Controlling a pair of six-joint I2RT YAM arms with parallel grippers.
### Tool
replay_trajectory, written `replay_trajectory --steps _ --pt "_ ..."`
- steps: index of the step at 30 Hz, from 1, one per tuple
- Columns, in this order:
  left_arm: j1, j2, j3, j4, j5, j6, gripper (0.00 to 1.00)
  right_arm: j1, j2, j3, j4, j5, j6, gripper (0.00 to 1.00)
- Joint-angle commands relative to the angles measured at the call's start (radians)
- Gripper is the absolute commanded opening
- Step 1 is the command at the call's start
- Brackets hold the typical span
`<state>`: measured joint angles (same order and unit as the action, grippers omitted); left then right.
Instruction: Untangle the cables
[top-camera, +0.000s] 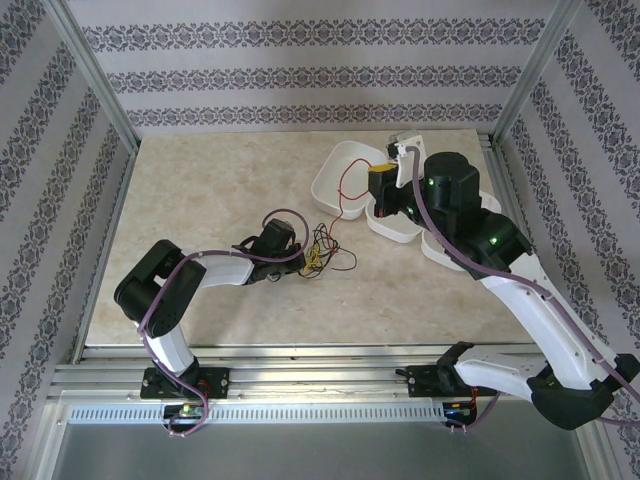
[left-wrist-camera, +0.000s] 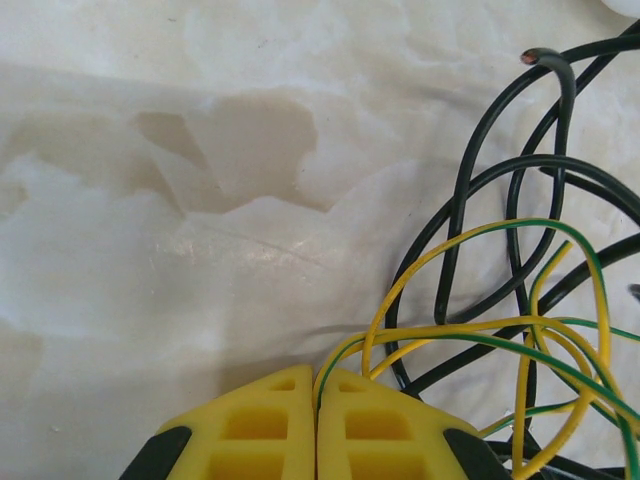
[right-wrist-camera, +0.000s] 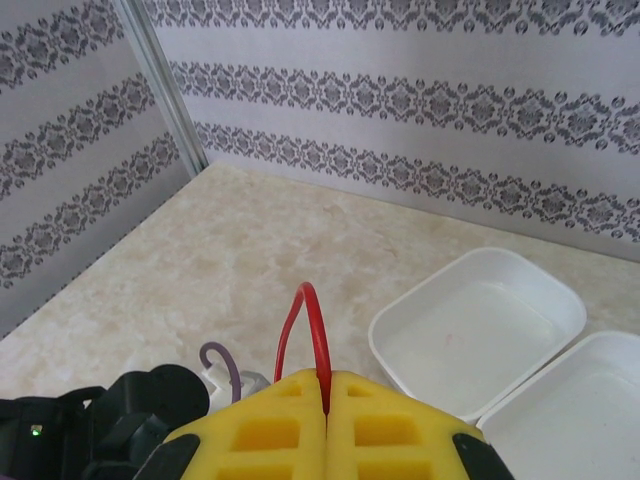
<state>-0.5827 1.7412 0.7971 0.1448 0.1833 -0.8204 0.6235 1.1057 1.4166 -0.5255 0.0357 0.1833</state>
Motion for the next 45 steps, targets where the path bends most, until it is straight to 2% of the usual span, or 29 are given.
replay_trajectory --steps 1,29,32,38,45 --pt "0.000 0.027 -0.011 -0.025 -0.008 -0.010 0.00 -0.008 -0.015 0.044 0.031 -0.012 -0.011 0.00" --pt "0.000 0.043 -0.006 -0.017 0.002 -0.008 0.00 -0.012 0.006 0.170 0.038 -0.091 -0.035 0.00" --pt "-0.001 0.043 -0.006 -0.016 0.002 -0.008 0.00 -0.013 0.021 0.178 0.037 -0.066 -0.040 0.00" --pt "0.000 0.042 -0.008 -0.013 0.002 -0.009 0.00 -0.017 0.056 0.164 0.028 0.062 -0.048 0.00" --pt "0.000 0.042 -0.010 -0.013 0.002 -0.007 0.00 -0.074 0.103 0.138 0.036 0.173 -0.046 0.00"
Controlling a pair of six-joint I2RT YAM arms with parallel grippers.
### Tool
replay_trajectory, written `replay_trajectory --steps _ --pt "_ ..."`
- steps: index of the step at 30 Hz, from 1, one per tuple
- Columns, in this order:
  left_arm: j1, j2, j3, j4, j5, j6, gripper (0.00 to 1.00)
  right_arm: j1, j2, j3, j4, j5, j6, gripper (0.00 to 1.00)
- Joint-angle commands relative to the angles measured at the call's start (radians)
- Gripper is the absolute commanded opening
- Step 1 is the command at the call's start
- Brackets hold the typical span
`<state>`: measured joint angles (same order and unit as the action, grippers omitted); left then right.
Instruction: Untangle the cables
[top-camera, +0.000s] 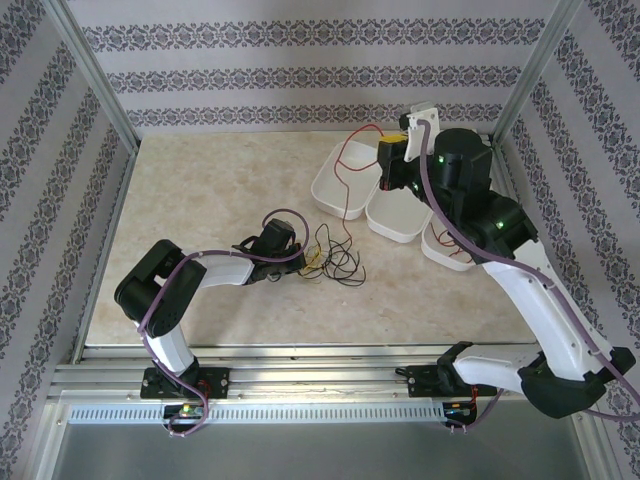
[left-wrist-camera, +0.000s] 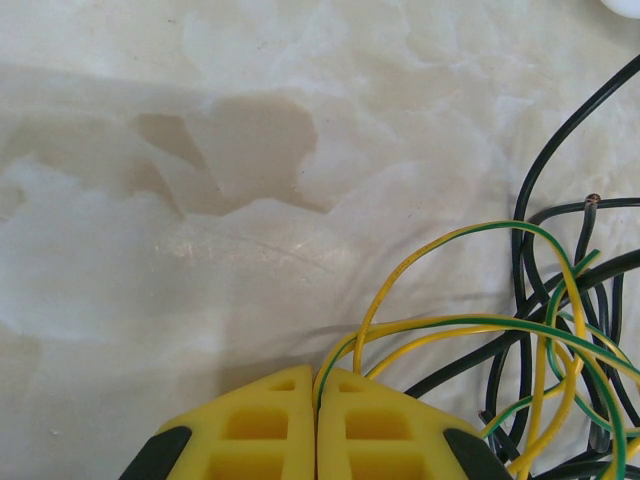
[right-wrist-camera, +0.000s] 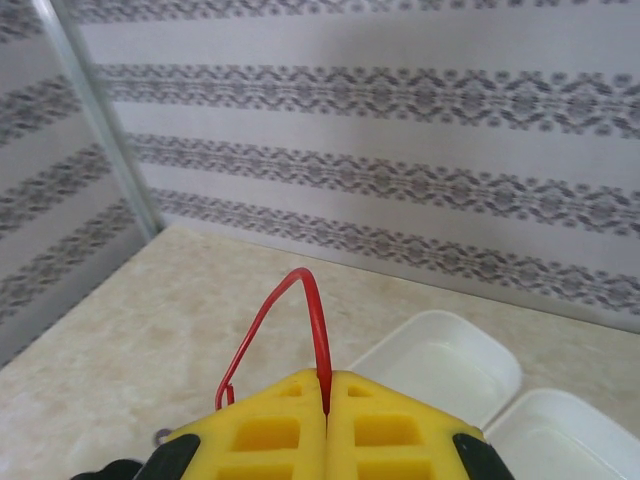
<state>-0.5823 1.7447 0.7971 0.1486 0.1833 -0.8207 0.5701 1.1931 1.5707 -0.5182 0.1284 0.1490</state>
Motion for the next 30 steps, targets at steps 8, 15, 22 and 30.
replay_trajectory --steps 8,15,22,30 --pt "-0.001 0.038 -0.008 -0.020 -0.002 -0.006 0.00 -0.096 0.071 -0.044 0.041 0.142 0.026 0.00" --pt "0.001 0.045 -0.005 -0.018 0.003 -0.006 0.00 -0.156 0.112 -0.076 0.080 0.163 0.038 0.00" --pt "0.004 0.048 -0.007 -0.017 0.005 -0.006 0.00 -0.230 0.163 -0.094 0.114 0.157 0.037 0.00" --pt "0.006 0.042 -0.011 -0.020 0.003 -0.006 0.00 -0.283 0.214 -0.145 0.137 0.191 0.013 0.00"
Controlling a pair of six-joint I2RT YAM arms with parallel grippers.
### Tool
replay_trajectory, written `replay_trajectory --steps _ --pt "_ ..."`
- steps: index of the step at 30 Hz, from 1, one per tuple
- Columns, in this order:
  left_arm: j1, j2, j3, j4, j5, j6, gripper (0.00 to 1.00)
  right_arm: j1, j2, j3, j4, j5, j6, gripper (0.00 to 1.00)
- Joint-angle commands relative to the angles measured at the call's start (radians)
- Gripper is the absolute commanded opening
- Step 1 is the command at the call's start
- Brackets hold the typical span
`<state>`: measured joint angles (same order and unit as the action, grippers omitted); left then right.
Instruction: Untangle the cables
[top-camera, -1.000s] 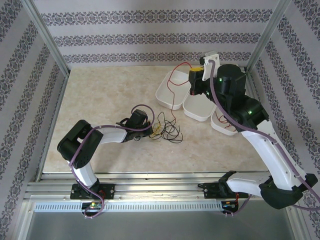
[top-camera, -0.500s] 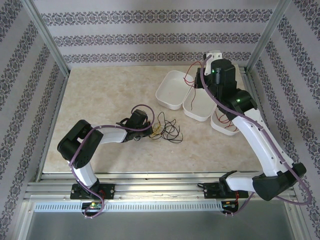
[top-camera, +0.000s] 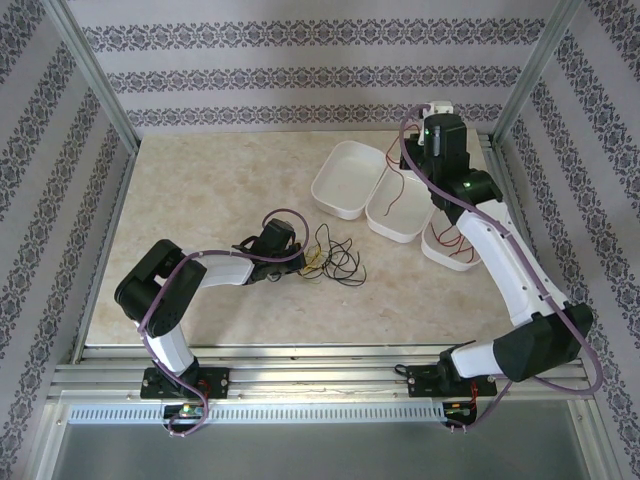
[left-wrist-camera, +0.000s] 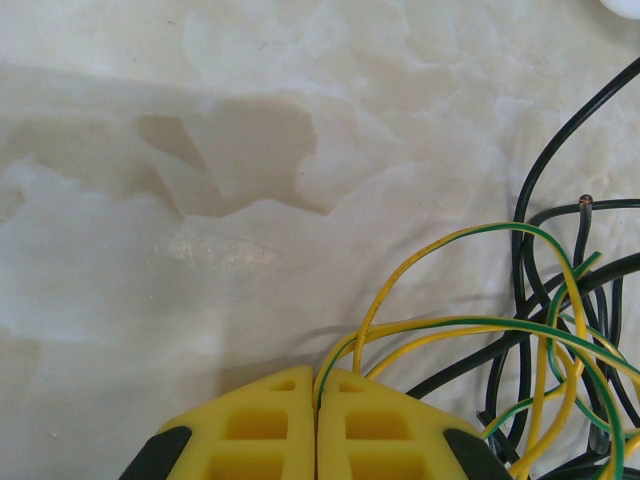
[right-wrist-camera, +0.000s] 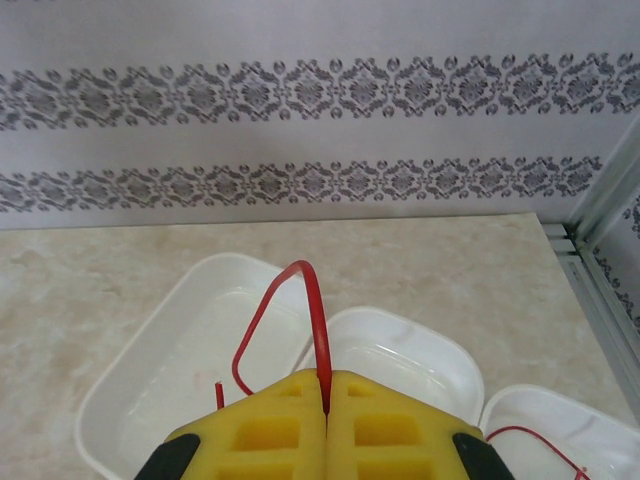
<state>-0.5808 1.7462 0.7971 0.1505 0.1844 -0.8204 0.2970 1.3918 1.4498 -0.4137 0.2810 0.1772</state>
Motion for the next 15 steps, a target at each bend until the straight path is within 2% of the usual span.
replay_trajectory --steps 1,5,15 --pt "0.006 0.041 -0.011 -0.022 0.001 -0.006 0.00 -0.009 0.026 -0.032 0.033 0.053 -0.021 0.00" --pt "0.005 0.041 -0.010 -0.022 0.003 -0.010 0.00 -0.014 0.069 -0.064 0.032 0.099 -0.034 0.00" --pt "0.007 0.038 -0.001 -0.032 0.004 -0.002 0.00 -0.048 0.157 -0.095 -0.027 0.012 0.039 0.00"
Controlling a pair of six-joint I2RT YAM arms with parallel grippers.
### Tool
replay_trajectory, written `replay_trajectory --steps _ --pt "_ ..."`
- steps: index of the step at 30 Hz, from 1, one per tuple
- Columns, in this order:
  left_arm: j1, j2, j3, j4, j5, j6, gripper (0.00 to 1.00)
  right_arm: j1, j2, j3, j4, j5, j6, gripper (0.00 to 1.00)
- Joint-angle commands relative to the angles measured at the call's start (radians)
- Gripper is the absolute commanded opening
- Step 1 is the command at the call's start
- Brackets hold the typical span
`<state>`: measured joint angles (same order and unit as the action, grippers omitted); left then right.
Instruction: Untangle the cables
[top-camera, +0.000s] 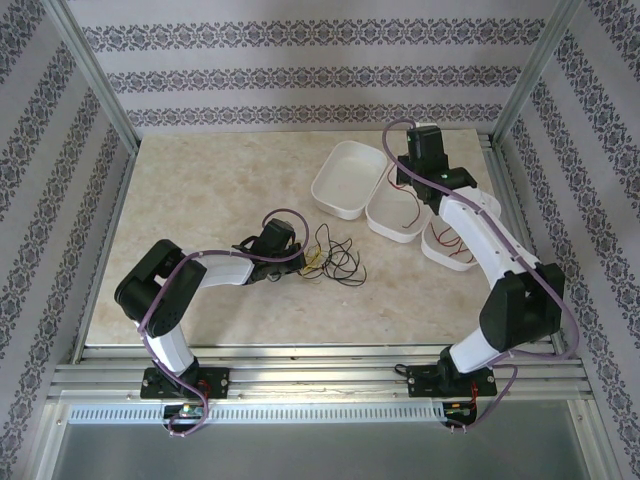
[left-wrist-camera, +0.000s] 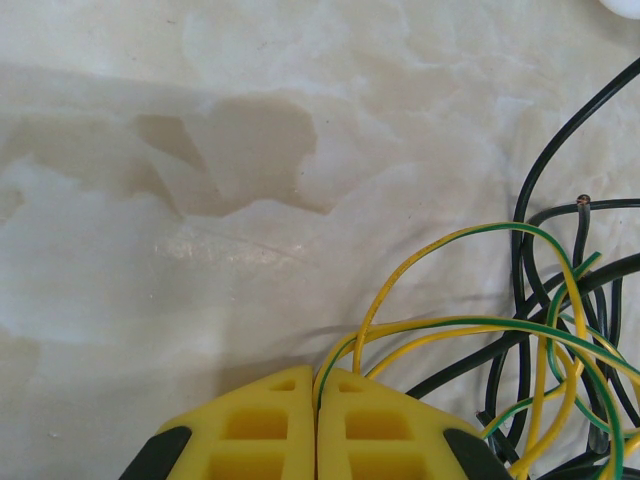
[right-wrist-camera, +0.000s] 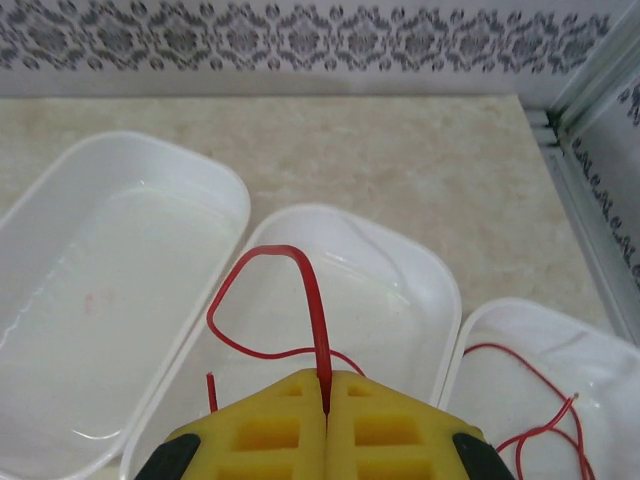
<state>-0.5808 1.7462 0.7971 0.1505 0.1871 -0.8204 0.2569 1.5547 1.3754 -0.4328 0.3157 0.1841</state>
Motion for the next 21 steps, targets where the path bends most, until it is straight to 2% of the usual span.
replay_trajectory --steps 1,8,14,21 --pt "0.006 0.038 0.001 -0.035 0.002 -0.001 0.00 -0.008 -0.012 -0.024 -0.004 -0.031 0.036 0.00" --pt "0.009 0.037 0.000 -0.037 0.002 0.000 0.00 0.002 -0.079 0.076 -0.061 -0.043 0.016 0.00" --pt "0.008 0.039 0.000 -0.026 0.006 -0.002 0.00 0.008 -0.182 0.133 -0.091 0.043 -0.028 0.00" --pt "0.008 0.042 0.000 -0.022 0.008 -0.001 0.00 -0.047 -0.280 0.159 -0.117 0.185 -0.111 0.00"
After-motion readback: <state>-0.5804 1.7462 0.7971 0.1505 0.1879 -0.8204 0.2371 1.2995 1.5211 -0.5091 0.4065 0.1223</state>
